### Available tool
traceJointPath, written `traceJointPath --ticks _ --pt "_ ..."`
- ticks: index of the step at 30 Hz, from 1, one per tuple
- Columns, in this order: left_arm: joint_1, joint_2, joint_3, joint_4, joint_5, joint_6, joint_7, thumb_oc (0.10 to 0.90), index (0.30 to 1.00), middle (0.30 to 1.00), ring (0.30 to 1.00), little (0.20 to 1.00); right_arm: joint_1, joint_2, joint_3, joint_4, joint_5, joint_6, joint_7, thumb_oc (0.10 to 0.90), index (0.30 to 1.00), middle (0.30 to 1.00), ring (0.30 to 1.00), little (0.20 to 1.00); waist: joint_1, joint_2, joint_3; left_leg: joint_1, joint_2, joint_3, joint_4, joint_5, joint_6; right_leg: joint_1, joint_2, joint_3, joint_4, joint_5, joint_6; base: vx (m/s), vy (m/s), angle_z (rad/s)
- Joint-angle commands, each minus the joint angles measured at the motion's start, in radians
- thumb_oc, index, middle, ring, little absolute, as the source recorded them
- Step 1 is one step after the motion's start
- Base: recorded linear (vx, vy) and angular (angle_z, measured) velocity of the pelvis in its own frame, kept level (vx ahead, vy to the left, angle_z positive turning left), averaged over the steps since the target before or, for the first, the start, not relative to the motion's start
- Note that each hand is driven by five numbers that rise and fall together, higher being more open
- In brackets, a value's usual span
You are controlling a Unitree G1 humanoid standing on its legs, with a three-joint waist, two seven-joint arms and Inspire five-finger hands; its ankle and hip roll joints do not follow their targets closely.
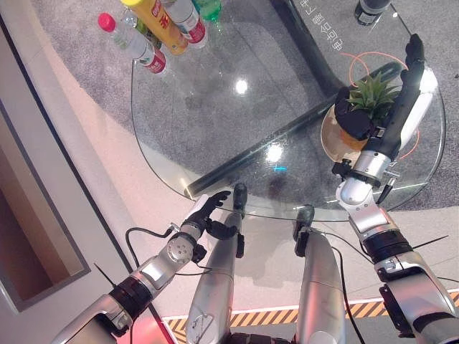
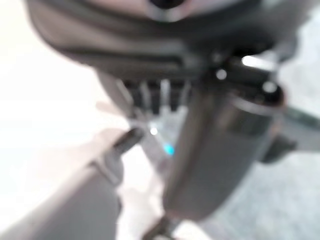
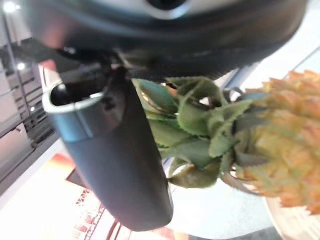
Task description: Pick up the fruit to the plate
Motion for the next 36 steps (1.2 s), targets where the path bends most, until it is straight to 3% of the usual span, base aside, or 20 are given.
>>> traceJointPath --ticks 1,13,17,26,36 --pt "0.035 0.01 0.016 -0.069 0.018 -0.03 -0.006 0.8 0.9 0.9 0.9 0.9 -0.023 -0.067 -0.032 -0.171 -0.108 -0.037 -0.073 0.8 0.9 0.9 0.9 0.9 -0.014 -0.048 -0.022 0.006 -0.042 0.067 0.224 -0.174 0.072 0.082 0.031 -0.077 -0.252 0.241 0.022 0.0 0.0 0.0" --pt "0.073 0.03 0.054 -0.079 0.027 -0.043 -0.016 0.8 0.9 0.9 0.9 0.9 0.019 -0.112 -0.05 -0.269 -0.193 0.134 -0.145 0.8 0.9 0.9 0.9 0.9 -0.02 -0.074 -0.022 0.039 -0.034 0.065 0.212 -0.17 0.073 0.121 0.042 -0.08 -0.261 0.237 0.022 0.0 0.0 0.0" --pt "0.086 0.033 0.061 -0.079 0.031 -0.047 -0.015 0.8 0.9 0.9 0.9 0.9 0.032 -0.121 -0.056 -0.296 -0.202 0.164 -0.155 0.8 0.9 0.9 0.9 0.9 -0.021 -0.08 -0.022 0.048 -0.032 0.065 0.208 -0.169 0.073 0.132 0.046 -0.082 -0.265 0.234 0.022 0.0 0.0 0.0" --pt "0.113 0.038 0.086 -0.087 0.041 -0.063 -0.019 0.8 0.9 0.9 0.9 0.9 0.058 -0.13 -0.06 -0.379 -0.222 0.175 -0.104 0.8 0.9 0.9 0.9 0.9 -0.023 -0.088 -0.022 0.075 -0.029 0.06 0.196 -0.167 0.071 0.161 0.053 -0.081 -0.274 0.227 0.02 0.0 0.0 0.0" --pt "0.149 0.036 0.124 -0.071 0.047 -0.073 -0.021 0.8 0.9 0.9 0.9 0.9 0.138 -0.122 -0.053 -0.48 -0.22 0.098 0.046 0.8 0.9 0.9 0.9 0.9 -0.03 -0.106 -0.022 0.165 -0.025 0.054 0.162 -0.16 0.064 0.257 0.061 -0.085 -0.307 0.217 0.016 0.0 0.0 0.0"
